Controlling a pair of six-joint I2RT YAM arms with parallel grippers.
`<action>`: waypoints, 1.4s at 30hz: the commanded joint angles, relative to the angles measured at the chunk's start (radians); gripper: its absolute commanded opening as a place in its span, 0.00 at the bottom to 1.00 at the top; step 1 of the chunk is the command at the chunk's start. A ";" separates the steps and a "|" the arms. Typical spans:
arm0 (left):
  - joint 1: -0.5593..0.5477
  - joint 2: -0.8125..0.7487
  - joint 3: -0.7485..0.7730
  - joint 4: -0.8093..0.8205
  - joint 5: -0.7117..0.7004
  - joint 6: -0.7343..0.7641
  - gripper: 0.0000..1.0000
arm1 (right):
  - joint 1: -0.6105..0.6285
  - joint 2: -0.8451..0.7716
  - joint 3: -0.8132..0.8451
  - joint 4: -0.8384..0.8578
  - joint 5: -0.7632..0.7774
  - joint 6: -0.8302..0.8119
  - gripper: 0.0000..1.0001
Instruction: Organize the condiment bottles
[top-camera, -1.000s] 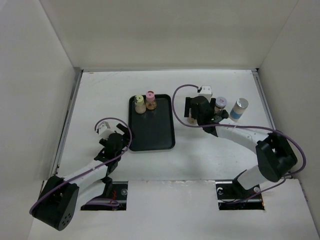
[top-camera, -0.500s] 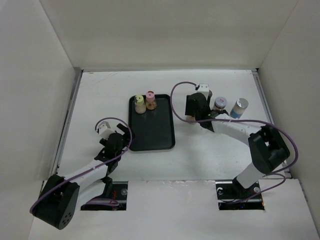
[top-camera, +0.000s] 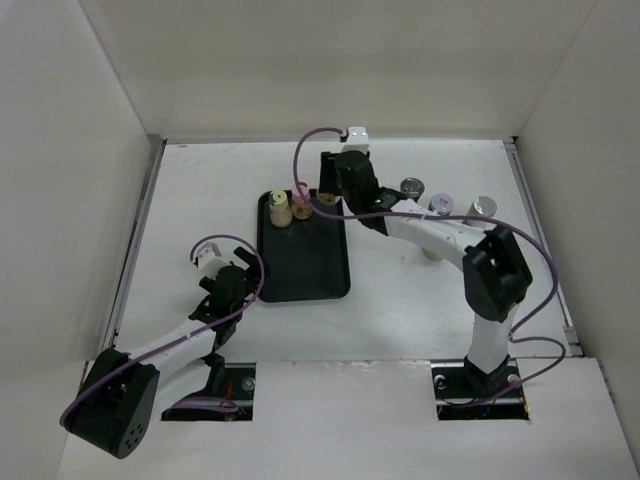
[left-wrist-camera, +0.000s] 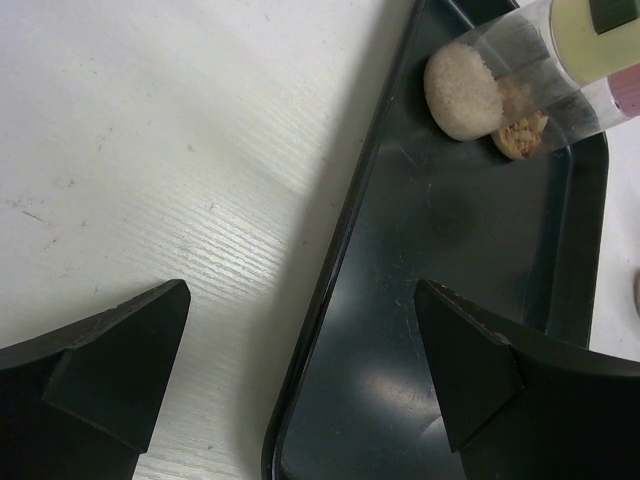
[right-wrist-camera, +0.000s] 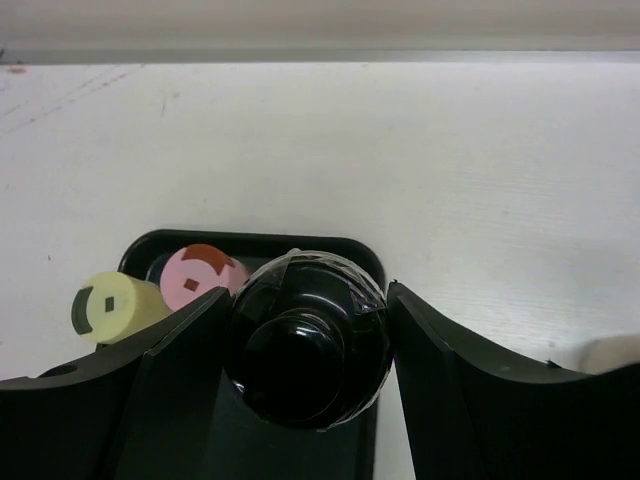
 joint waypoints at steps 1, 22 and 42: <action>-0.004 -0.013 0.012 0.038 0.000 0.014 1.00 | 0.017 0.102 0.113 0.042 -0.039 -0.023 0.52; 0.001 -0.007 0.013 0.040 -0.001 0.016 1.00 | 0.032 0.105 0.096 0.070 -0.022 -0.017 0.92; 0.000 -0.004 0.012 0.054 0.018 0.013 1.00 | -0.247 -0.276 -0.367 0.033 0.156 -0.030 1.00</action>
